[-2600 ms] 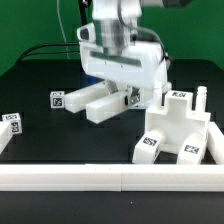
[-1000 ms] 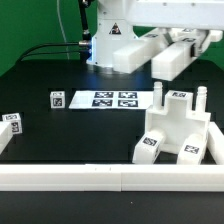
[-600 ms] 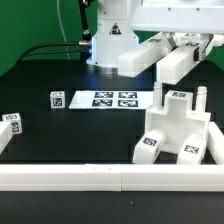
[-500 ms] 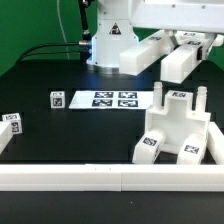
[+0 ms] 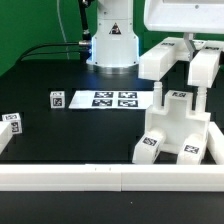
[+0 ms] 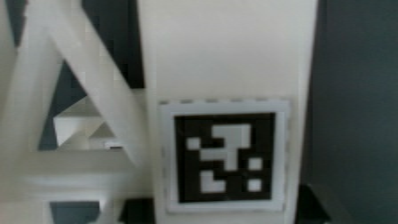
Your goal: Assemble chair
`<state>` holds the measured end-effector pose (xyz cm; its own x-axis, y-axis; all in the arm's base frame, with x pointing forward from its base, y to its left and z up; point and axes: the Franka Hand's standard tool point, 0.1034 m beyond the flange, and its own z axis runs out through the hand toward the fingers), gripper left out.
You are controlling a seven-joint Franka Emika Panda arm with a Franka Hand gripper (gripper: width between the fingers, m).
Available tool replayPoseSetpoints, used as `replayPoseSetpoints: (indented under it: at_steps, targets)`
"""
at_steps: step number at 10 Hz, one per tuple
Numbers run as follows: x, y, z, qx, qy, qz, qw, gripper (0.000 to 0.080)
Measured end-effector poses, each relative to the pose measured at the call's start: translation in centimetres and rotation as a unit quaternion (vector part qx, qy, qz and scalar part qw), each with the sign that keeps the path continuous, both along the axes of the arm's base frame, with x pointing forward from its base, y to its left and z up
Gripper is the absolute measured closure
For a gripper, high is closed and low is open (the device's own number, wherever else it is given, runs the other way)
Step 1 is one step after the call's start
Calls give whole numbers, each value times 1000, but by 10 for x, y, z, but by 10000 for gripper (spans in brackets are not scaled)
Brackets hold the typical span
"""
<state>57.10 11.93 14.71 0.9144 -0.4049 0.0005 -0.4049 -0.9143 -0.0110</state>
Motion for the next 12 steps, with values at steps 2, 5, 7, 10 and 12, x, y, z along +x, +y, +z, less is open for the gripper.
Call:
replayPoseSetpoints:
  at_steps: [2,5,7,10,12]
  targets:
    - [4,-4,-11,-3,-16,9,1000,515]
    - [2,-6,-22,-6,-20,18,1000,515]
    - [3,-7,-30,-9,-19,19,1000,515]
    - [1,-8,-38,-10,-17,17,1000,515]
    - [-2,-9,-46,-9,-11,11,1000,515]
